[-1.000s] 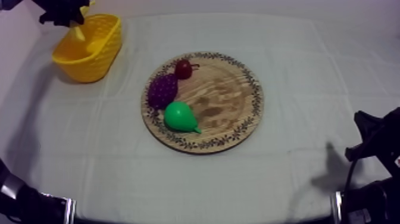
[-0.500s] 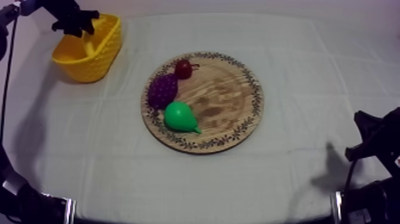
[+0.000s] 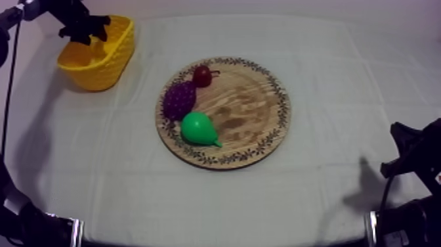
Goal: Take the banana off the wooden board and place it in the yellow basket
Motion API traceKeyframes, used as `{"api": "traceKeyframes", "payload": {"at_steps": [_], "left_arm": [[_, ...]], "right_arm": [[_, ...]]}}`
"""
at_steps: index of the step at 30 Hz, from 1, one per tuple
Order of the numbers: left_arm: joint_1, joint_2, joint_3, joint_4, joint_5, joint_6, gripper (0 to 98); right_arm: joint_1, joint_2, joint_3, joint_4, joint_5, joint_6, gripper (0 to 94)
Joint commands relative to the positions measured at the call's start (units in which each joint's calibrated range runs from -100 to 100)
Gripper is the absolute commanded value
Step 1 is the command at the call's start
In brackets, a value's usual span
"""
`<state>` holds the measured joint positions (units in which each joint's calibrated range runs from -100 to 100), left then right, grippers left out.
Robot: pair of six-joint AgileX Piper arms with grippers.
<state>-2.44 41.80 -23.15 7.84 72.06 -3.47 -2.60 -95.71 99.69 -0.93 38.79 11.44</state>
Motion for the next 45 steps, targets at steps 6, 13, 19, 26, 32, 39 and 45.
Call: {"api": "traceKeyframes", "payload": {"at_steps": [6, 13, 19, 26, 32, 39, 45], "left_arm": [[-0.2, -4.7, 4.4, -0.03, -3.2, 0.9, 32.0], [-0.3, -12.9, 13.4, 0.4, -9.7, 0.6, 18.3], [-1.1, -22.1, 27.2, 4.29, -20.1, -3.0, 3.6], [-2.1, -37.4, 44.5, 9.49, -31.0, -9.3, 1.6], [0.7, -54.7, 63.6, 12.96, -46.5, -15.3, 0.6], [3.8, -75.7, 86.9, 13.29, -62.1, -14.8, 0.1], [6.0, -93.8, 106.4, 7.21, -70.3, -7.5, 0.1]], "right_arm": [[0.0, 0.0, 0.0, 0.0, 0.0, 0.0, 0.3], [0.0, 0.0, 0.0, 0.0, 0.0, 0.0, 0.3], [0.0, 0.0, 0.0, 0.0, 0.0, 0.0, 0.3], [-0.1, 0.0, 0.0, 0.0, 0.0, 0.0, 0.3], [-0.1, 0.0, 0.0, 0.0, 0.0, 0.0, 0.3], [-0.1, 0.0, 0.0, 0.0, 0.0, 0.0, 0.3], [-0.1, 0.0, 0.0, 0.0, 0.0, 0.0, 0.3]]}}
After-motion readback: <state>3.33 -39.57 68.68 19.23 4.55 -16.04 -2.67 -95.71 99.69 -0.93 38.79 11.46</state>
